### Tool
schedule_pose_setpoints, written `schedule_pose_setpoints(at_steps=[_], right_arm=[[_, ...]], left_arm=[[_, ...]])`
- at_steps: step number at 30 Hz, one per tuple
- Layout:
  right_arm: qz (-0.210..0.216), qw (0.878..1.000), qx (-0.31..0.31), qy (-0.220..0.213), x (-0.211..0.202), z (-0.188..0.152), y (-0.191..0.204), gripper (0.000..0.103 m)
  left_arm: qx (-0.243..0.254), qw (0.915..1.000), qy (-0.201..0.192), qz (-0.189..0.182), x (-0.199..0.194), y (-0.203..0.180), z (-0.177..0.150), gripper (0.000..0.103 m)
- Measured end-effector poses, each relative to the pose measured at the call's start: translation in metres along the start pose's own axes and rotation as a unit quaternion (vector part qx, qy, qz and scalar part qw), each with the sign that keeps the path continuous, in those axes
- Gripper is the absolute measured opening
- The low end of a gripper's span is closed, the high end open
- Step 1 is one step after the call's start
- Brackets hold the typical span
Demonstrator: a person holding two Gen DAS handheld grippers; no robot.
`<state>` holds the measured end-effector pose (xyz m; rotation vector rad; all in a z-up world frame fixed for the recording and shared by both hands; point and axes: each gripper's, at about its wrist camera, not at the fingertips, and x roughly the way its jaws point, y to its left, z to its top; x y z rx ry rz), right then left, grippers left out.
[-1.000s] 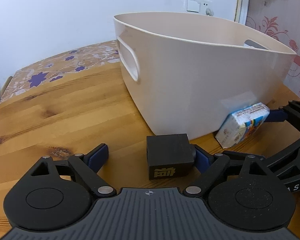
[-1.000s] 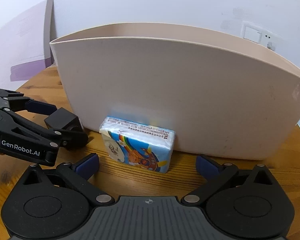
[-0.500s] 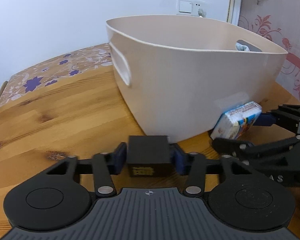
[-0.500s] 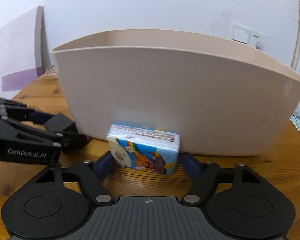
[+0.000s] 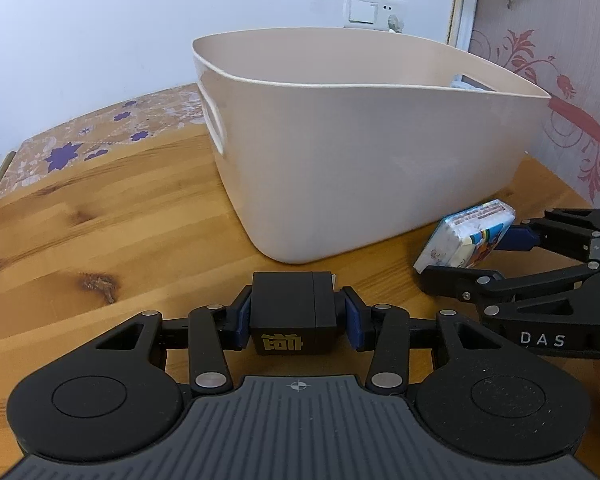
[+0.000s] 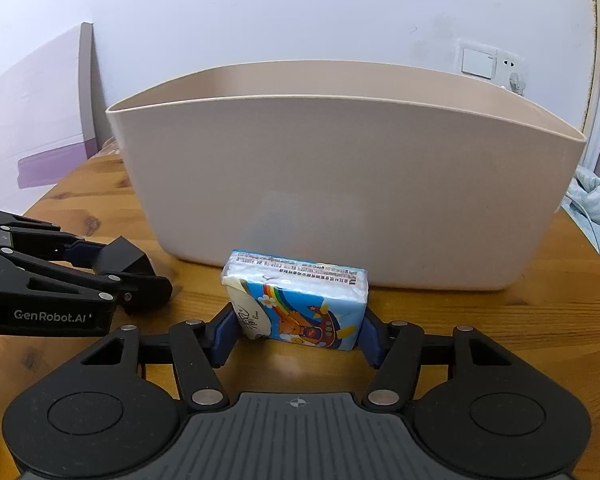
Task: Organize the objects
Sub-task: 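Grasp the black cube with left tool while right tool grasps the colourful tissue pack, then lift and carry the black cube with left tool while right tool carries the tissue pack over the basket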
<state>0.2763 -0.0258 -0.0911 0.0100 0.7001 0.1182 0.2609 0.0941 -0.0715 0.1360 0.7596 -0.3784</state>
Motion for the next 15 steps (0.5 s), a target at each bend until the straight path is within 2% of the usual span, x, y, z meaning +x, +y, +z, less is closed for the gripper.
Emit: schedule_pose_setpoints(at_steps=[9,15], right_arm=[[0.006,1.000,-0.023,-0.013,-0.021,0.004,-0.009,0.058],[0.015,1.000,-0.015,-0.020,-0.033,0.009,-0.022,0.058]], left_arm=[[0.015,0.9996,-0.019,0.010,-0.027,-0.021,-0.002,0.046],[0.030,0.9988,-0.038,0.013,-0.046,-0.036,0.005,0.046]])
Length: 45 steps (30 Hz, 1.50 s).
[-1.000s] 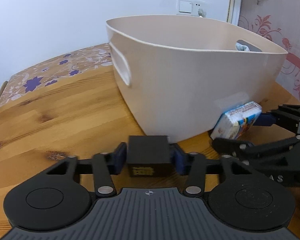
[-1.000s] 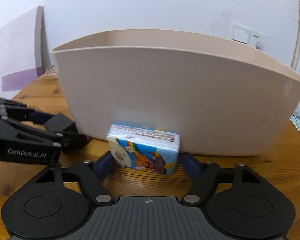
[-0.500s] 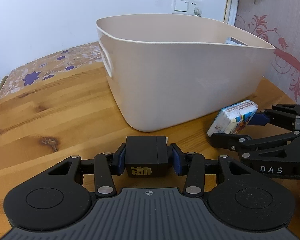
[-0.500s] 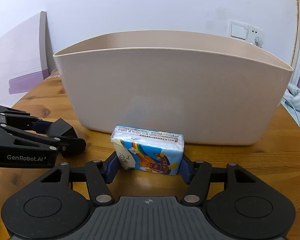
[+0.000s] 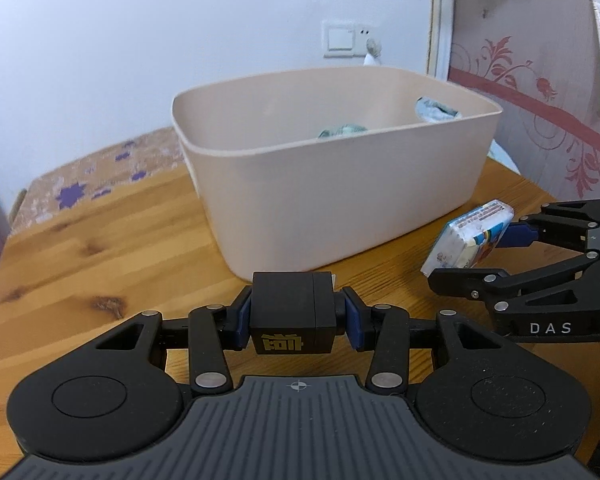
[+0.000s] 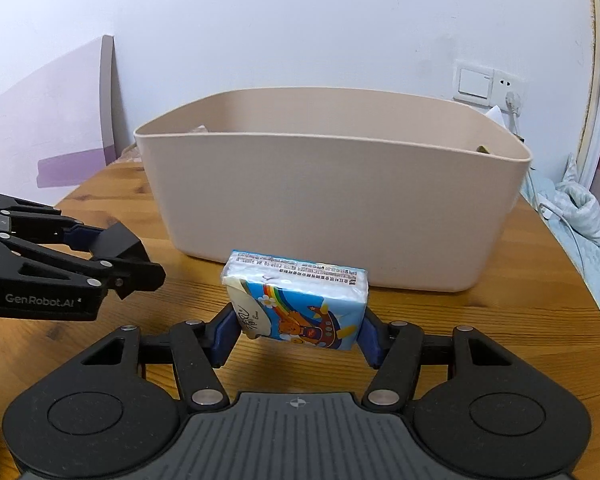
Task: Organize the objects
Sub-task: 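Lift and carry the black cube with left tool while right tool carries the tissue pack over the basket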
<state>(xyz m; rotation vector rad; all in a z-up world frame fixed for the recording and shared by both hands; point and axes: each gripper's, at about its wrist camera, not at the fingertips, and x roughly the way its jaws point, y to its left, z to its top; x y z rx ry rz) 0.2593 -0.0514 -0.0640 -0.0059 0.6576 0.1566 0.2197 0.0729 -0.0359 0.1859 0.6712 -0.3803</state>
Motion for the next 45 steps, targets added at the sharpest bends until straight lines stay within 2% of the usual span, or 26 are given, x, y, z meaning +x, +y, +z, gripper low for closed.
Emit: schedule_pose_setpoints(at_steps=[14,27,33,37,45], right_arm=[[-0.008,0.999,-0.012,-0.049,-0.034,0.022,-0.022,0.058],[-0.022,0.994,-0.013,-0.104,-0.059,0.054,-0.045,0.058],[-0.024,0.993,-0.014,-0.116,-0.059,0.071,-0.051,0.058],[-0.025,0.992,-0.018,-0.124,-0.057,0.085,-0.054,0.058],[-0.032,0.991,-0.027,-0.127,-0.042,0.104,-0.064,0.058]], left_arm=[[0.014,0.9987,-0.049,0.004,-0.044,-0.012,0.031,0.046],[0.014,0.9952,-0.095,0.022,-0.061,-0.007,0.072,0.046],[0.019,0.9938,-0.106,0.026,-0.057,-0.004,0.092,0.046],[0.007,0.9942,-0.107,0.007,-0.043,0.001,0.104,0.046],[0.022,0.9946,-0.101,0.011,-0.016,-0.003,0.130,0.046]])
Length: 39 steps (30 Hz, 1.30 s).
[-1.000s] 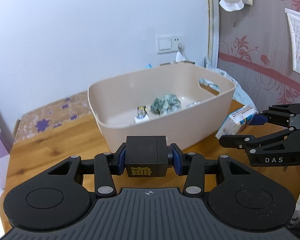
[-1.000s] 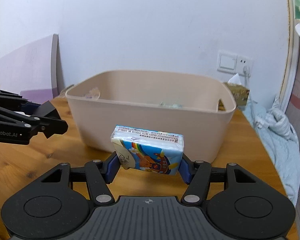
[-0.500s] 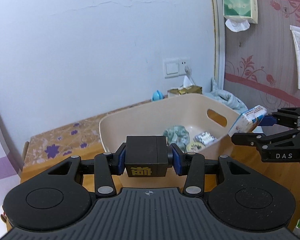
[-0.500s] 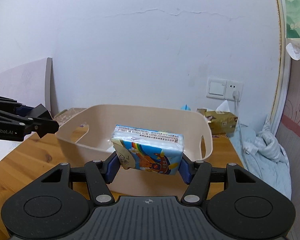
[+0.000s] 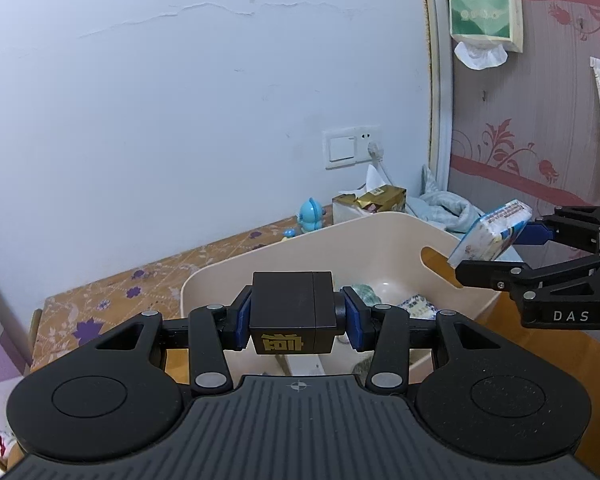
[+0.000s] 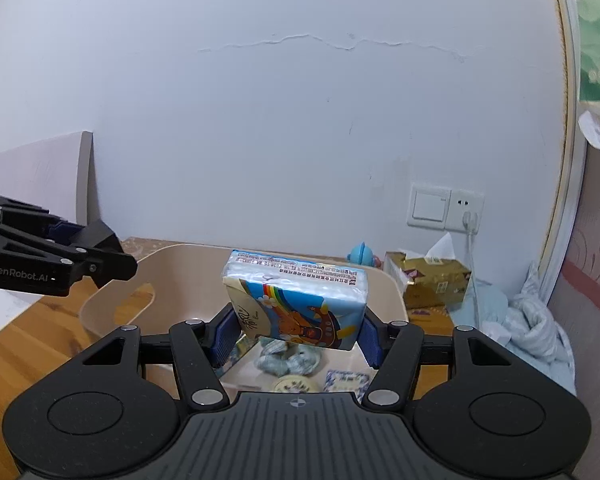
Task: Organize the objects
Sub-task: 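Lift and carry the black cube with left tool while right tool carries the tissue pack over the basket, then open left tool dropping the black cube while right tool releases the tissue pack into basket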
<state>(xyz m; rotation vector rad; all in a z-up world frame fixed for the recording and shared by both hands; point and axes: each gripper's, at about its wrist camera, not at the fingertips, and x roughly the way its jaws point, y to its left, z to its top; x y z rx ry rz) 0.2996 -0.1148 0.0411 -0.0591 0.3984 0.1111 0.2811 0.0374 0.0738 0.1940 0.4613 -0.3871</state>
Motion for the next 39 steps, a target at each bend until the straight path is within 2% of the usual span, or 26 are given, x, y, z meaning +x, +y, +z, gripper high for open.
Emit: schedule_pose_setpoints(at_steps=[7,16,28,39], right_arm=[[-0.005,1.000,0.000,0.016,0.026,0.006,0.001,0.058],[-0.011,0.999,-0.018,0.043,0.065,0.009,0.011,0.058],[0.009,0.994,-0.044,0.097,0.093,0.007,0.010,0.058],[0.031,0.986,-0.066,0.152,0.113,0.005,0.018,0.058]], left_arm=[[0.015,0.9997,0.020,-0.008,0.034,-0.004,0.011,0.046],[0.014,0.9967,0.078,-0.016,0.087,-0.005,0.007,0.046],[0.033,0.9877,0.153,-0.006,0.133,0.002,-0.003,0.046],[0.039,0.9762,0.212,-0.027,0.152,0.006,-0.004,0.046]])
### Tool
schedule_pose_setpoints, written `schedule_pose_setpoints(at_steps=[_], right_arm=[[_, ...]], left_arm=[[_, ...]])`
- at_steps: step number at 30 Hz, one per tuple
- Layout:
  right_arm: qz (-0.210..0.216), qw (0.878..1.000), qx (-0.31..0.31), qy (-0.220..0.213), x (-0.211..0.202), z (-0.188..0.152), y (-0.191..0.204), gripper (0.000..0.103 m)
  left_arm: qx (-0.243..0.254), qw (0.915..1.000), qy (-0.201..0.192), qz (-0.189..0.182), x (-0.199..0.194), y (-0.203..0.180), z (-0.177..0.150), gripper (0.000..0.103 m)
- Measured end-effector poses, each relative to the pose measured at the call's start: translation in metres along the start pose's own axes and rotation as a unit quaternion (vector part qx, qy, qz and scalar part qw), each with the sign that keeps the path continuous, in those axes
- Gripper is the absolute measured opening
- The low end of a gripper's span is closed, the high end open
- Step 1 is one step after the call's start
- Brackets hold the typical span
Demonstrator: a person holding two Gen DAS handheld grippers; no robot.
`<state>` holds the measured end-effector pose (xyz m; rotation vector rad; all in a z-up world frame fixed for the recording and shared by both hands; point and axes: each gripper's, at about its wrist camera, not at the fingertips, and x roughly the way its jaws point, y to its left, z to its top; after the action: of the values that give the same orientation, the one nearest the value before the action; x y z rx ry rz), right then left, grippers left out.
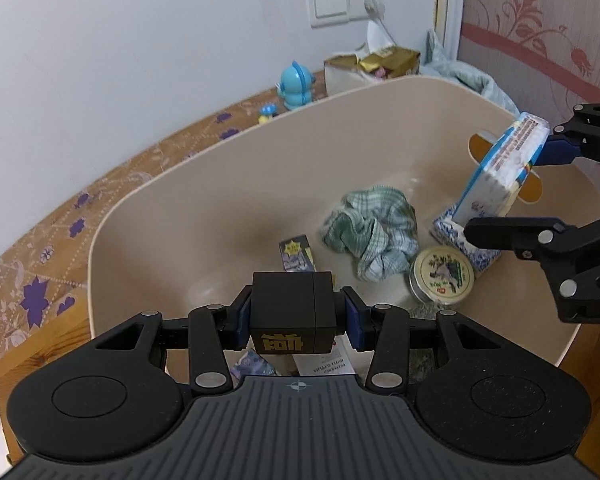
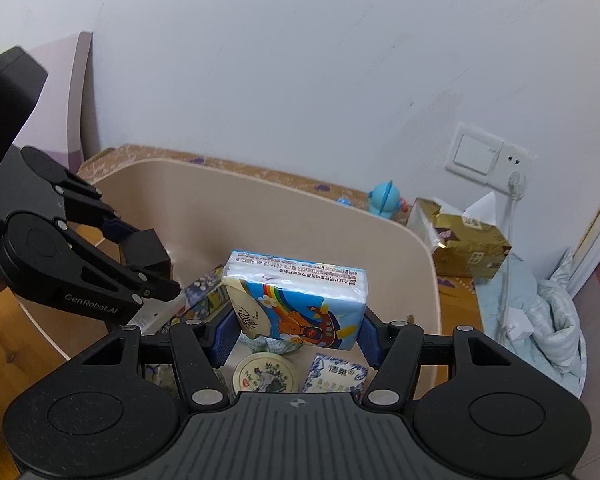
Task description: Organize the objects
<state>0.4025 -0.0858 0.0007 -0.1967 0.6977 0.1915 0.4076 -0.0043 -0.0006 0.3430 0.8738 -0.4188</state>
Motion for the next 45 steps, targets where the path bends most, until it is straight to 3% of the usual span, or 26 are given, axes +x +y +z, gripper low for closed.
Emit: schedule_pose_setpoints(at_steps=[8,15,24,30,45], right_arm=[[0.009,0.999,-0.008,0.036,0.008,0.001,0.002,0.059],[0.011,0.998,-0.007,0.062,0.012,-0.003,0.001,0.062],[0.000,0.999,0.010,0.043,-0.003,-0.002,-0.007,0.084],[-0.006,1.000,0.017,0.016,-0.020,-0.003,-0.007,0.101],[-0.021,0.997,0.060,-0.038,-0.056,-0.022,-0.005,0.103]], left_arm=[[-0.004,0.9996,0.026,-0.005,0.006,0.000,0.002,0.046],[-0.006,0.9992,0.028,0.028,0.003,-0.002,0.003,0.076],[-0.018,0.9978,0.000,0.064,-0.013,0.000,-0.002,0.093],[-0.032,0.9968,-0.031,0.067,-0.033,-0.002,-0.005,0.093],[-0.074,0.9876,-0.096,0.100,-0.083,-0.018,-0.031,0.094]])
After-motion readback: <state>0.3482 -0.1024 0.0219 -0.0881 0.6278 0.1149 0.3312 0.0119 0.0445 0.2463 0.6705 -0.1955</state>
